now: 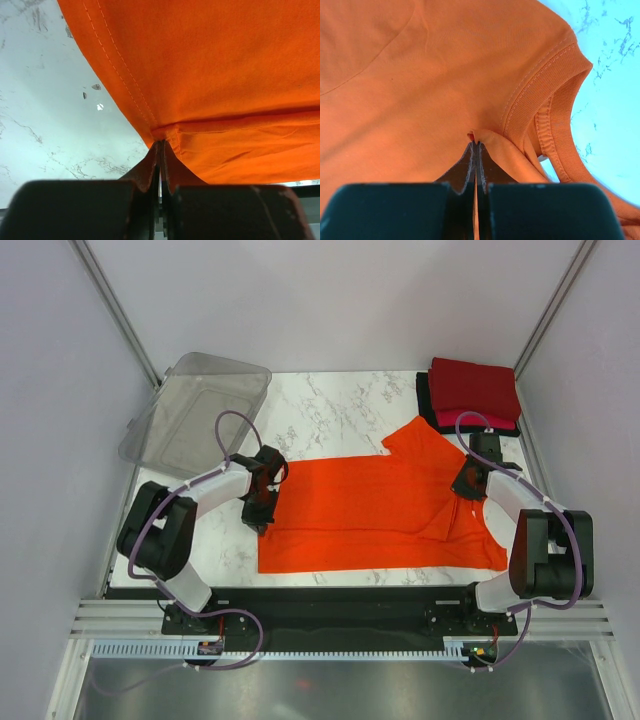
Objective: Fold and stack the t-shirts
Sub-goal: Fold the tshirt
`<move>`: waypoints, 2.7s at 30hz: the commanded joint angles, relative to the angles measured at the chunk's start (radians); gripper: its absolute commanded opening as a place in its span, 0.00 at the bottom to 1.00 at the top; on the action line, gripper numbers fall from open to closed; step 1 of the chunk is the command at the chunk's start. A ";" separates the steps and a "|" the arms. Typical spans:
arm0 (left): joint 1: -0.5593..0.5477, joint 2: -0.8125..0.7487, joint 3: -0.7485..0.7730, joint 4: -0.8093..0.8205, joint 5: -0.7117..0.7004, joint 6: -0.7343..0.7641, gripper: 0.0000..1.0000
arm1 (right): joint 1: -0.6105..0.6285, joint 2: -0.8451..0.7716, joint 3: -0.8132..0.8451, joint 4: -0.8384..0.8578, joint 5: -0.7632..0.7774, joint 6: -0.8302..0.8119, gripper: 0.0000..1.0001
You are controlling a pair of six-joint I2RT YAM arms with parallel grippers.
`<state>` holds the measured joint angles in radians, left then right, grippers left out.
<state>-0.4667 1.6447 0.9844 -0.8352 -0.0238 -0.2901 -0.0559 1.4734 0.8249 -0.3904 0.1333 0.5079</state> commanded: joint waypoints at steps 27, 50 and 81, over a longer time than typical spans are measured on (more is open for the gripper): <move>-0.003 -0.057 0.042 -0.039 -0.105 -0.092 0.02 | 0.019 -0.073 0.040 0.034 0.002 0.007 0.00; -0.001 -0.006 0.039 -0.053 -0.186 -0.103 0.02 | 0.146 0.071 0.216 -0.028 0.080 -0.152 0.00; -0.003 0.099 0.096 -0.030 -0.016 -0.049 0.30 | 0.148 0.087 0.224 -0.050 0.097 -0.143 0.00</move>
<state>-0.4671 1.7241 1.0550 -0.8818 -0.0498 -0.3561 0.0898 1.5745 1.0336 -0.4488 0.2119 0.3698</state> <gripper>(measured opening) 0.319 0.007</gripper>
